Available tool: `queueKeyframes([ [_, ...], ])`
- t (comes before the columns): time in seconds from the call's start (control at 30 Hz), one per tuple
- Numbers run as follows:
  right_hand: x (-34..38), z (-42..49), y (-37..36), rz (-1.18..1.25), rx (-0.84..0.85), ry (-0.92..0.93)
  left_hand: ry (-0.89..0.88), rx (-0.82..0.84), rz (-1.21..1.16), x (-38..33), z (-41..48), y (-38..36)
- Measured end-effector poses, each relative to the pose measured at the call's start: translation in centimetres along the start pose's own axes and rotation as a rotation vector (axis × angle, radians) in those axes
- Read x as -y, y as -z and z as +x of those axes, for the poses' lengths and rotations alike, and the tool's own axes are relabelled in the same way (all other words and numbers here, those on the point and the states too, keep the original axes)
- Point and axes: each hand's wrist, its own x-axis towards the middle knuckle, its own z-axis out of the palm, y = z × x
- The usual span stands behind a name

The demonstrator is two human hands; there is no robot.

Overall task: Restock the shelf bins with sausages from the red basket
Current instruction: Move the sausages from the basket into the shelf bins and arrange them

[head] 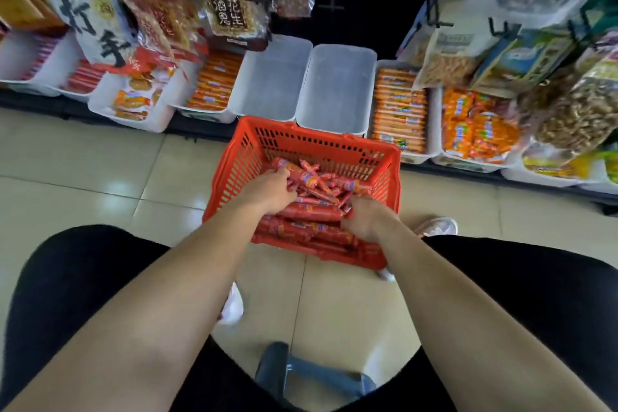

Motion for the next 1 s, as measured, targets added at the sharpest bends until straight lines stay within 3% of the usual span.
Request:
queueKeyframes([
  [0.2,0.8,9.3,-5.1,-0.006,0.111,0.001,-0.035,0.027,0.12,3.7,6.9,-4.8],
  [0.37,0.3,14.3,-9.9,-0.097,0.055,0.061,-0.126,0.004,0.203,5.4,13.9,-6.7],
  [0.5,-1.5,16.4,-12.5,-0.136,-0.03,0.122,-0.22,0.027,0.226,5.7,18.9,-8.1],
  [0.6,-2.7,17.2,-13.8,-0.164,0.0,0.126,-0.239,0.066,0.192,6.6,21.2,-10.0],
  [0.77,-3.2,17.1,-14.0,-0.263,0.011,0.162,-0.33,-0.055,0.345,7.5,22.3,-9.9],
  [0.87,-3.1,16.0,-14.1,-0.141,0.121,0.156,-0.267,0.026,0.363,7.6,21.8,-9.3],
  [1.0,-3.1,14.4,-13.7,0.078,0.212,0.038,-0.144,0.122,0.096,8.3,19.6,-9.2],
])
